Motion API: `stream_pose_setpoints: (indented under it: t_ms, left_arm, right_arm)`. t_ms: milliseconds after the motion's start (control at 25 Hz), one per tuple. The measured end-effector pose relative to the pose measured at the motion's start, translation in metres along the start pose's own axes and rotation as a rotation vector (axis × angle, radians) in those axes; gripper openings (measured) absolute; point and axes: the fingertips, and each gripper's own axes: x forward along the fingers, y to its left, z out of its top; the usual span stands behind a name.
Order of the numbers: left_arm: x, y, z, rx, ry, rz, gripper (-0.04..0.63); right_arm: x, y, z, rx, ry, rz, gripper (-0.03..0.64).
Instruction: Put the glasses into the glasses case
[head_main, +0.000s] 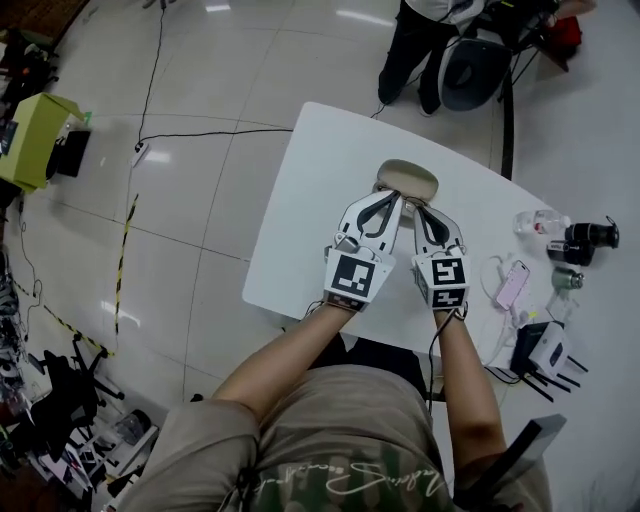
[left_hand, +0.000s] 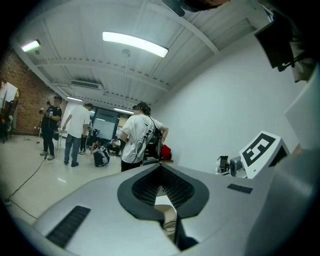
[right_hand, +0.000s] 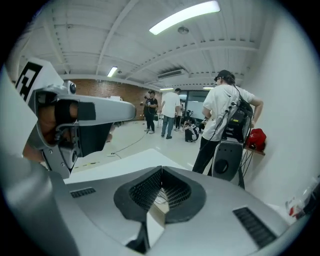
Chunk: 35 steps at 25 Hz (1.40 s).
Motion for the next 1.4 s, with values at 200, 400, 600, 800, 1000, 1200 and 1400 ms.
stream_pose_setpoints:
  t_ms: [200,400,600,800,1000,1200,1400]
  left_arm:
    - [-0.023,-0.007,0.005,0.028,0.01,0.027,0.0]
    - [-0.029,-0.024,0.008,0.052,0.019,0.073,0.0]
    - [-0.031,-0.044,0.009,0.076,0.017,0.075,0.0]
    - [-0.037,-0.071,0.011,0.093,0.014,0.079,0.0]
    - [-0.046,-0.108,0.015,0.115,-0.004,0.09,0.0]
    - [-0.067,-0.147,0.021,0.107,-0.027,0.123,0.0]
    - [-0.087,-0.186,0.022,0.118,-0.03,0.125,0.0]
  right_arm:
    - [-0.022,0.003,0.005,0.036,-0.047,0.007,0.012]
    - [-0.043,-0.001,0.005,0.02,-0.09,0.013,0.012]
    - [-0.06,-0.004,0.01,0.019,-0.131,0.016,0.012]
    - [-0.087,-0.012,0.015,0.047,-0.179,0.01,0.012]
    - [-0.124,-0.02,0.007,0.044,-0.203,-0.003,0.012]
    - [-0.168,-0.016,-0.002,0.038,-0.253,0.025,0.012]
    - [-0.21,-0.009,-0.009,0.006,-0.288,0.056,0.012]
